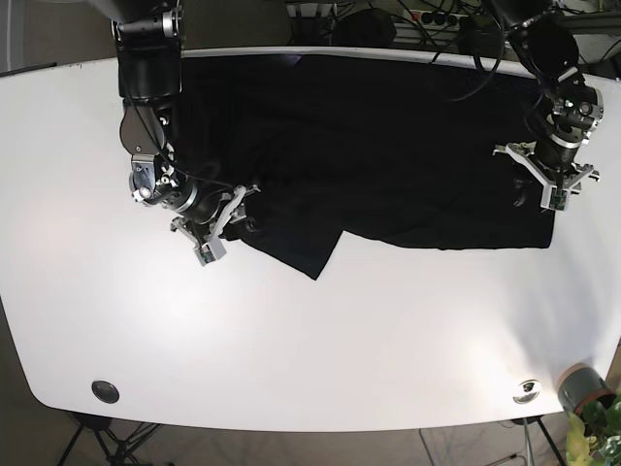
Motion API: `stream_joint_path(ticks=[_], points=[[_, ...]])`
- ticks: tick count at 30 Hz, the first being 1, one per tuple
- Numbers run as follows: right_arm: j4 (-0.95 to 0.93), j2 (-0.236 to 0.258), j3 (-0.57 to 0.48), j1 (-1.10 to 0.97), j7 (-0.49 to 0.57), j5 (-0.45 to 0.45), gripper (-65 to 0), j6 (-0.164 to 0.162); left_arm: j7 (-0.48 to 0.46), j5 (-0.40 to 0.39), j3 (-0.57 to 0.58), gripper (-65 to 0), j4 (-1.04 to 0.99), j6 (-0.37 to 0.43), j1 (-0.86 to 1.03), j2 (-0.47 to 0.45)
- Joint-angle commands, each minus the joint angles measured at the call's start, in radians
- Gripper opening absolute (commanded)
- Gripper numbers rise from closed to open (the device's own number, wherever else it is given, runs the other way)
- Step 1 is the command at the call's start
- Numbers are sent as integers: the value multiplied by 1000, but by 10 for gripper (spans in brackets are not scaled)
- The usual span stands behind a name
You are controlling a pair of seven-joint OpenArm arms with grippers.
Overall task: Fold the T-shirt properly
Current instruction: 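Grasp the black shirt's hem with both grippers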
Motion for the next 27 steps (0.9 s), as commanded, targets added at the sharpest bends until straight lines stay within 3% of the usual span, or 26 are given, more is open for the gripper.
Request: stream_joint_path(ticks=[1, 6, 8, 12, 14, 19, 21, 27], points=[[22, -9, -1, 8, -36, -9, -352, 4, -21, 14, -3, -390, -5, 4, -27, -16], [22, -9, -1, -6, -36, -10, -376, 4, -21, 57, -6, -389, -73, 4, -96, -20], [18, -9, -1, -4, -34, -10, -430, 4, -21, 57, -6, -389, -103, 4, -127, -21], [18, -9, -1, 2, -34, -10, -626, 4, -21, 58, -6, -381, -165, 65, -186, -35], [20, -9, -1, 3, -34, -10, -623, 4, 8, 58, 0, -333, -195, 111, -206, -50], [29, -9, 1, 3, -34, -10, -626, 4, 108, 57, -6, -146, -283, 261, -331, -59], [52, -9, 3, -1, -34, -10, -626, 4, 109, 57, 0, -136, -330, 295, -358, -92], [69, -13, 3, 0, -37, -10, -626, 4, 108, 49, 43, -136, -548, 297, -486, -156]])
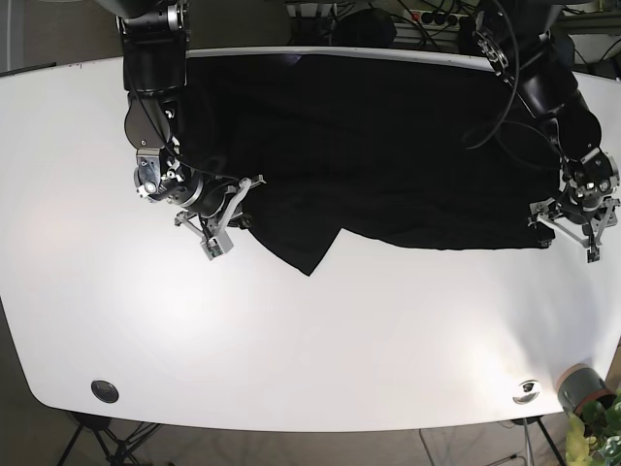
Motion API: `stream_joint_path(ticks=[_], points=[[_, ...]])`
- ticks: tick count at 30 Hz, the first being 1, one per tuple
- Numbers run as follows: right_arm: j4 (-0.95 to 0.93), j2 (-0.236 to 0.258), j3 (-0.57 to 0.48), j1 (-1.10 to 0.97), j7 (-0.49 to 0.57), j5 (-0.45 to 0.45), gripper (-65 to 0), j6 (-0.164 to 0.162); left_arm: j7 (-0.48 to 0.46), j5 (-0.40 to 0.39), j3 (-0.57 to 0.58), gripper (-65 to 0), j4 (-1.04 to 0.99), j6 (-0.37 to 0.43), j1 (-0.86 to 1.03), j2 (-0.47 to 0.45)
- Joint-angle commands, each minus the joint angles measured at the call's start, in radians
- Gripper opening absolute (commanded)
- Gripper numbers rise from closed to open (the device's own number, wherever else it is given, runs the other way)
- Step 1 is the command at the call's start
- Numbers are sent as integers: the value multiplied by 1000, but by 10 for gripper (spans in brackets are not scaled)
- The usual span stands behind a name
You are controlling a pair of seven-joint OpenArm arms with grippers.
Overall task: Fold the T-shirt properly
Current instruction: 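Grasp the black shirt's hem with both grippers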
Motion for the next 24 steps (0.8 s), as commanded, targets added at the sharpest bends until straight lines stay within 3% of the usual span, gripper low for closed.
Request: stream_joint_path(ticks=[1, 12, 20, 24], points=[[21, 1, 1, 21, 7, 5, -626, 4, -23, -16, 15, -136, -50, -7, -59, -36], [21, 1, 3, 24, 7, 12, -626, 2, -126, -18, 70, -136, -313, -13, -143, -83], [32, 0, 4, 24, 8, 13, -626, 2, -124, -18, 89, -139, -346, -134, -140, -68], [64, 0, 4, 24, 5, 13, -626, 2, -124, -15, 89, -160, -339, -151, -136, -54]])
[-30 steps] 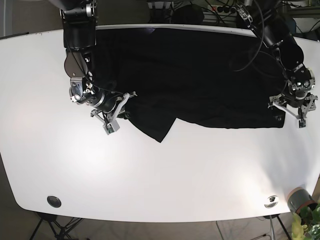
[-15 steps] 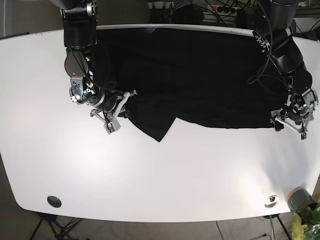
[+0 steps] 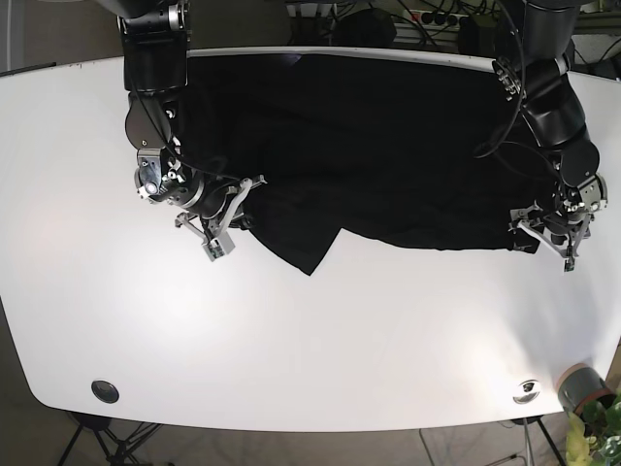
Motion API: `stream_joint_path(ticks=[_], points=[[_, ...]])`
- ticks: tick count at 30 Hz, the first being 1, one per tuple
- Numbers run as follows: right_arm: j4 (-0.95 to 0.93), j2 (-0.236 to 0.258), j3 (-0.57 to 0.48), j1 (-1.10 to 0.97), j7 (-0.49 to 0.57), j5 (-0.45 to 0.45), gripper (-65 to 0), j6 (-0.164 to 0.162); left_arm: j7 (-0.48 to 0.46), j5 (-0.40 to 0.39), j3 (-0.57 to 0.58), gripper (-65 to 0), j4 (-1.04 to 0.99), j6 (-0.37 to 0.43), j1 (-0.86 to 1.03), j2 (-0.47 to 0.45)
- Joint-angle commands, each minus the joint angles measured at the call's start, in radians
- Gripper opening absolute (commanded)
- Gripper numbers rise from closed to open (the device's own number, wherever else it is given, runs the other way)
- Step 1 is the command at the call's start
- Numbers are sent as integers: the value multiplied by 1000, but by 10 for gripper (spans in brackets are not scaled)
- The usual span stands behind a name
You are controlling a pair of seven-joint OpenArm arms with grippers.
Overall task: Fold the T-shirt properly
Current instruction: 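Grasp the black shirt's hem with both grippers, then fold the held hem with both grippers over onto the collar edge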
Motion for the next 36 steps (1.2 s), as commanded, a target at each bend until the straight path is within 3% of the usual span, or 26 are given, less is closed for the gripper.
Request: stream_joint_path(ticks=[1, 8, 17, 22, 25, 30, 36], points=[[48, 3, 3, 24, 21, 16, -626, 3, 9, -3, 2, -210, 7, -17, -13, -5], [78, 7, 3, 30, 19, 10, -626, 3, 6, 1, 2, -650, 5, -20, -12, -5], [103, 10, 3, 50, 18, 10, -626, 0, 9, -5, -4, -650, 71, -22, 5, -5], [173, 37, 3, 50, -22, 10, -626, -48, 10, -6, -4, -650, 194, -22, 49, 14], [218, 39, 3, 45, -30, 10, -626, -52, 13, -6, -7, -650, 240, -22, 59, 32], [269, 63, 5, 39, -42, 10, -626, -54, 73, -8, -69, -650, 327, -23, 85, 57], [390, 60, 86, -7, -85, 11, -626, -54, 176, -6, -119, -650, 459, -104, 103, 83]])
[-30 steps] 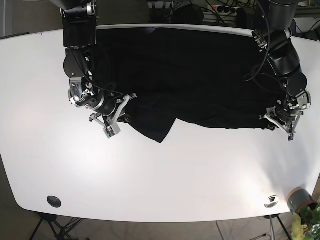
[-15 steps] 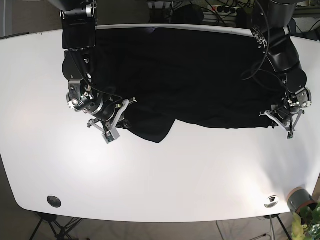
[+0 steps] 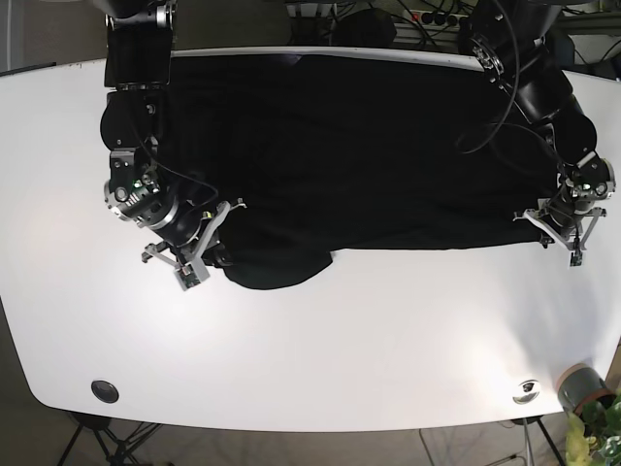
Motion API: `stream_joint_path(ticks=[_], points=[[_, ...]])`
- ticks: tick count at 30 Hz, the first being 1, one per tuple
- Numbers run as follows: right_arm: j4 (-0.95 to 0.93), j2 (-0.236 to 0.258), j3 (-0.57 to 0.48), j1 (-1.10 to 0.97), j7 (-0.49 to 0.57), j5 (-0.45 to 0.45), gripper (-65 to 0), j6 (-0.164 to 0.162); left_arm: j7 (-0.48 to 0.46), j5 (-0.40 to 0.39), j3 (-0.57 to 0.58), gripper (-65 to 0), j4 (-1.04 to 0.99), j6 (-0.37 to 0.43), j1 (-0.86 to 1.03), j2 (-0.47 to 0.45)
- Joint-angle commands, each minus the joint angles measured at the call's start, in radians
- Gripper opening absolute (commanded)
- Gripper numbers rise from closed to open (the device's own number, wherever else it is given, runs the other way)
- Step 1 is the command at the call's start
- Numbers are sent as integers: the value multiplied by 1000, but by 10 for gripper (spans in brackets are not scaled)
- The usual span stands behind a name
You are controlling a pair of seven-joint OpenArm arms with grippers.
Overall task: Fold the T-shirt properly
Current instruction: 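Fold the held hem with both grippers over onto the collar edge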
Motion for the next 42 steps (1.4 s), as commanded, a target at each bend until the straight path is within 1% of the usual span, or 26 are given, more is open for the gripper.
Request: stream_joint_path(ticks=[1, 6, 9, 13, 18, 21, 24, 27, 30, 35, 42], points=[[70, 6, 41, 15, 0, 12, -626, -1, 5, -19, 0, -650, 49, -18, -17, -12], [176, 6, 75, -15, -66, 16, -626, -1, 29, -19, 0, -650, 135, -34, 20, 7], [242, 6, 101, -49, -75, 16, -626, 1, 37, -19, 0, -650, 196, -34, 50, 8], [311, 6, 107, -101, -75, 16, -626, 1, 51, -19, 0, -650, 264, -34, 95, 10], [349, 6, 109, -163, -75, 16, -626, 1, 51, -20, -8, -650, 322, -35, 141, 10], [362, 5, 141, -209, -75, 16, -626, 2, 51, -31, -49, -650, 358, -44, 178, 11], [363, 3, 167, -236, -73, 18, -626, 7, 51, -54, -67, -650, 342, -71, 192, 8], [365, 2, 175, -284, -70, 18, -626, 8, 64, -58, -84, -650, 331, -71, 222, 7], [365, -26, 190, -322, -70, 18, -626, 8, 87, -60, -100, -650, 358, -71, 262, 7], [366, -64, 222, -391, -70, 18, -626, 10, 89, -60, -97, -650, 420, -71, 340, 21], [392, -73, 222, -474, -69, 18, -626, 10, 89, -61, -101, -650, 460, -71, 423, 27]])
